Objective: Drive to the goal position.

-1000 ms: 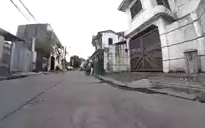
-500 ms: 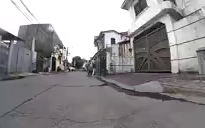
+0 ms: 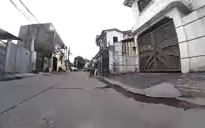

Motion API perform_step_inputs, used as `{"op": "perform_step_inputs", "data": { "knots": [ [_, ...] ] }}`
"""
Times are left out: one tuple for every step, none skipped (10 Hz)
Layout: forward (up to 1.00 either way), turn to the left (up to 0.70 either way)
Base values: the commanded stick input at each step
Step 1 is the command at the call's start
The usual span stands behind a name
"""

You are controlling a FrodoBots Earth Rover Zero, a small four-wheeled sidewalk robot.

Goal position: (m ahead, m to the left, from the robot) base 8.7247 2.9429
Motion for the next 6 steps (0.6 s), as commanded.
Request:
{"op": "perform_step_inputs", "data": {
  "knots": [
    [1.00,0.00],
    [1.00,0.00],
    [1.00,0.00],
    [1.00,0.00],
    [1.00,0.00],
    [1.00,0.20]
  ]
}}
